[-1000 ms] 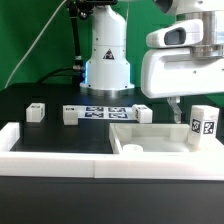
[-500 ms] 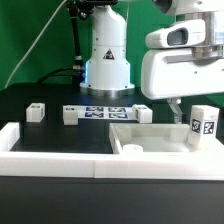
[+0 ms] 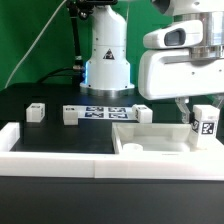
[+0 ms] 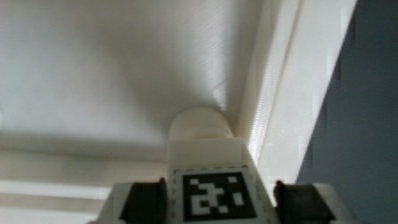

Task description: Assemble one leg

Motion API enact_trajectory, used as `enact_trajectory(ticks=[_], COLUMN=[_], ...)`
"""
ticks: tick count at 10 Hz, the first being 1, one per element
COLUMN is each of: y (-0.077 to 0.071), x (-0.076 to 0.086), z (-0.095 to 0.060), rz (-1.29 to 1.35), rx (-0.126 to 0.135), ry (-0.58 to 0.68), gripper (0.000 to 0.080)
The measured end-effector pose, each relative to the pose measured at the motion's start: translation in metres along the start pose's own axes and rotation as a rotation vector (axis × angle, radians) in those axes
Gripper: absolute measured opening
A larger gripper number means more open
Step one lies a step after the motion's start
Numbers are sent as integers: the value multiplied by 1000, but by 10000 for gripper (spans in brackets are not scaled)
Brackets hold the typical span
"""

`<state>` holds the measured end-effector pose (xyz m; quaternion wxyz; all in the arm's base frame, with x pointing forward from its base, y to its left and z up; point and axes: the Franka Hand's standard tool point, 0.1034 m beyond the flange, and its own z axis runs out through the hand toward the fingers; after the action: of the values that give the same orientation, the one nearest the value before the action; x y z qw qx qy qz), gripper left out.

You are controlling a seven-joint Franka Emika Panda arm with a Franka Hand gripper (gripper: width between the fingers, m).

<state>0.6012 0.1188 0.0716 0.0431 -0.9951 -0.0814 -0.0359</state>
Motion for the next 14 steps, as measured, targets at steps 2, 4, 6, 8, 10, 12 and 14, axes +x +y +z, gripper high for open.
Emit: enact_trajectory(ticks=[2, 4, 6, 8, 10, 12, 14], y=[0, -2, -6, -10, -11, -9, -8], x=[0, 1, 0, 1, 3, 4, 4], z=[1, 2, 3, 5, 4, 3, 3], rz=[94, 300, 599, 875, 1089, 1188, 1090], rx=[1, 13, 41, 68, 76, 95, 85], ry=[10, 31, 76, 116, 153, 139, 141], gripper=[293, 293, 294, 294, 294, 375, 523])
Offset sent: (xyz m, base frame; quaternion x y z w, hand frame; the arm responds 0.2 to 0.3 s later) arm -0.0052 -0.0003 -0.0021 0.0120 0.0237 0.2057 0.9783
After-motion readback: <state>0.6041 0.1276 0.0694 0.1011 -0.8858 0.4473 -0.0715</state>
